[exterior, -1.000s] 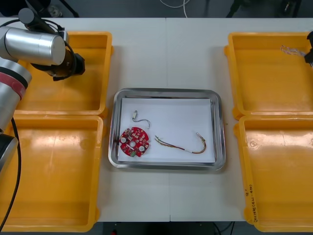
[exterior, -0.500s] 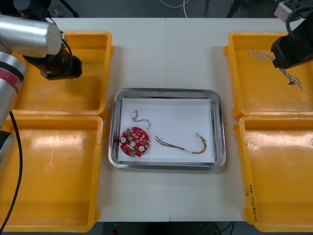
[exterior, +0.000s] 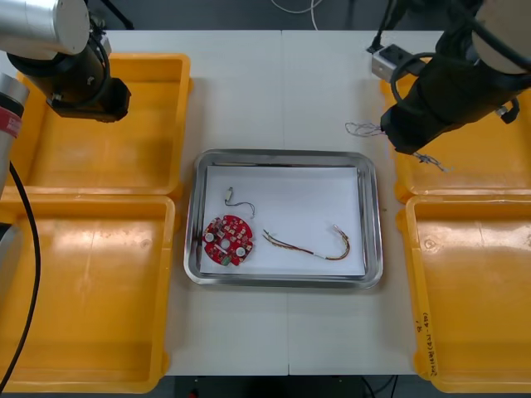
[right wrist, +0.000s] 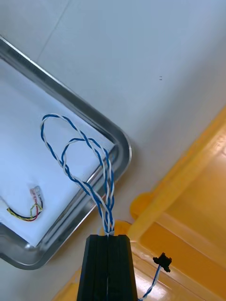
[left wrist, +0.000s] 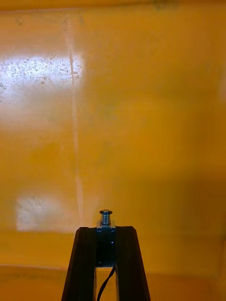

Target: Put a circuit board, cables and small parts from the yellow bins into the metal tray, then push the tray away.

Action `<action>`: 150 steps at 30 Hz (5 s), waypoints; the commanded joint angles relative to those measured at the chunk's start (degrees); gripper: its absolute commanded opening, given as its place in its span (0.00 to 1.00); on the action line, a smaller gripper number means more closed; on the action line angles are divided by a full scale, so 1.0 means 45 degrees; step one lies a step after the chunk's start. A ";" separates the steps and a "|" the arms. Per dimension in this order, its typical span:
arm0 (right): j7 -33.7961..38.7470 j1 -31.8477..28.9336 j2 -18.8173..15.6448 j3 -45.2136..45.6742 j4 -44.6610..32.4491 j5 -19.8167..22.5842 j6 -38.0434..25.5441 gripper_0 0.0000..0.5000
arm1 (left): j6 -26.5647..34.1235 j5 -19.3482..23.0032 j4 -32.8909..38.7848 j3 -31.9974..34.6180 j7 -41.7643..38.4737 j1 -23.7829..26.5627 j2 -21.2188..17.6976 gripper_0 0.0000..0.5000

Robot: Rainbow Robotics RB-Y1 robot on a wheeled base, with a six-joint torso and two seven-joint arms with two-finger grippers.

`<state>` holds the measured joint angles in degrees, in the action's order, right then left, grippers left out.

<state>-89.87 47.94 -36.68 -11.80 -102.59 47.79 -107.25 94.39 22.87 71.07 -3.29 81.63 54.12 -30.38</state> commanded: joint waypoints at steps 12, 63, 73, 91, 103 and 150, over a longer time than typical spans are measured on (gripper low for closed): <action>-0.2841 0.1260 0.1979 -0.2260 0.0259 -0.0639 0.1137 0.00 | 0.3457 -0.0218 0.5067 0.0301 0.0844 -0.1030 0.0697 0.00; -0.5673 -0.0185 0.2897 -0.5132 0.2271 -0.3647 0.4340 0.57 | 0.3468 0.1188 0.9286 -0.1418 -0.2379 -0.2339 0.1772 0.00; -0.5360 -0.0185 0.2838 -0.5112 0.1939 -0.3686 0.3735 1.00 | 0.3468 0.1247 0.9384 -0.1594 -0.2633 -0.2339 0.1772 0.00; -0.4950 0.0928 0.2663 -0.2690 0.1392 -0.2690 0.0376 1.00 | 0.3468 0.1364 0.9501 -0.1594 -0.2750 -0.2359 0.1772 0.00; -0.2548 0.0811 0.2155 -0.0268 -0.0776 -0.3100 -0.0612 1.00 | 0.3468 0.1344 0.9520 -0.1594 -0.2809 -0.2359 0.1772 0.00; 0.3487 -0.7255 -0.3294 0.7622 -0.4018 -0.0014 -0.0612 1.00 | -0.0742 0.0856 0.6415 -0.6418 -0.6422 -0.2359 0.2221 0.00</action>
<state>-76.67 17.75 -48.49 20.36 -120.39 47.71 -109.80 93.76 27.00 101.19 -30.17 53.04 43.62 -21.71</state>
